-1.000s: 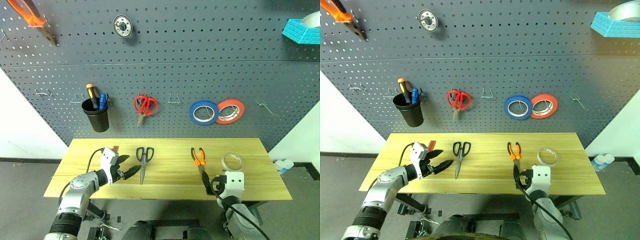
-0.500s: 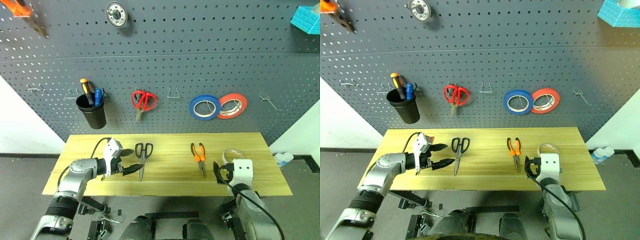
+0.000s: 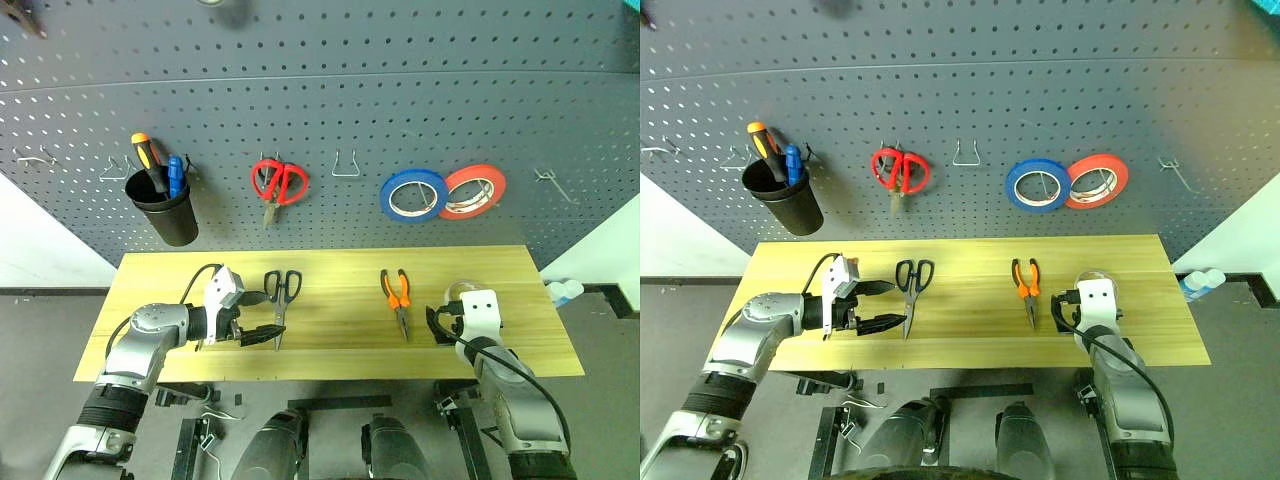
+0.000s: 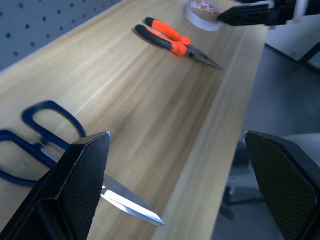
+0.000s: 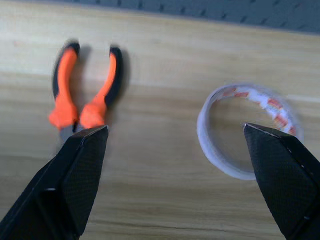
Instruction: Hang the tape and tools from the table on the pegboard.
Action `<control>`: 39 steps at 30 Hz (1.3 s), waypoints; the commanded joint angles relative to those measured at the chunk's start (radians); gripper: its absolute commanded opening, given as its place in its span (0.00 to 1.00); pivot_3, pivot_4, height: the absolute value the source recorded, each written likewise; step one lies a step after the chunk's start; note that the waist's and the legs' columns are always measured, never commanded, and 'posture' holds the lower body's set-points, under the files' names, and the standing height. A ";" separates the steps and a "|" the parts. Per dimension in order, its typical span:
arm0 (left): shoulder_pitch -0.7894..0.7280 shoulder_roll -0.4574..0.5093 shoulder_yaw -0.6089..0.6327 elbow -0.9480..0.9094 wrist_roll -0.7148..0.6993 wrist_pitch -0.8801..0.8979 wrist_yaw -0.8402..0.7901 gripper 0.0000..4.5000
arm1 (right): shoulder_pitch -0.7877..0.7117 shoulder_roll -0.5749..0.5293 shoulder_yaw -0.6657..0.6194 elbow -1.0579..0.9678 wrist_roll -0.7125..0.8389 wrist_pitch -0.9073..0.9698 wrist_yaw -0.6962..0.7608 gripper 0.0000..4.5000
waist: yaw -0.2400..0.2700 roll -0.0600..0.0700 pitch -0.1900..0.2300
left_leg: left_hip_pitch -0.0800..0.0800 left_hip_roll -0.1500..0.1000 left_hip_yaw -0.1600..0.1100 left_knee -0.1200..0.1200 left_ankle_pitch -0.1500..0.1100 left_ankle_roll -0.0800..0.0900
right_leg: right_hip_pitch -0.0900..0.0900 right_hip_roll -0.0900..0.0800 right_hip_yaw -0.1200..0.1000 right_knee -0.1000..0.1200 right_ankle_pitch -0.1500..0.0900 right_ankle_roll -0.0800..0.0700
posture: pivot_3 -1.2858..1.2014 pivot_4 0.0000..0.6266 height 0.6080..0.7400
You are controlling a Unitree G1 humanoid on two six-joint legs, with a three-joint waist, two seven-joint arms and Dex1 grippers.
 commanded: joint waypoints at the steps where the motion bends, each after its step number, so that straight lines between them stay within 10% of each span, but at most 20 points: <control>1: 0.042 0.029 0.022 -0.092 -0.038 0.041 0.004 0.99 | -0.052 -0.036 -0.018 0.051 -0.001 -0.011 0.027 1.00 | -0.002 0.000 0.004 | -0.004 0.000 0.000 0.000 0.000 0.000 | -0.004 0.000 0.000 0.000 0.000 0.000 | 0.52 0.44 0.81; 39: 0.145 0.086 0.048 -0.241 -0.101 0.133 0.068 0.99 | -0.303 -0.189 0.015 0.446 -0.008 0.034 0.251 1.00 | 0.000 -0.013 0.062 | -0.015 0.002 0.005 0.000 0.005 -0.005 | -0.015 -0.001 0.001 0.007 0.001 -0.001 | 0.53 0.49 0.81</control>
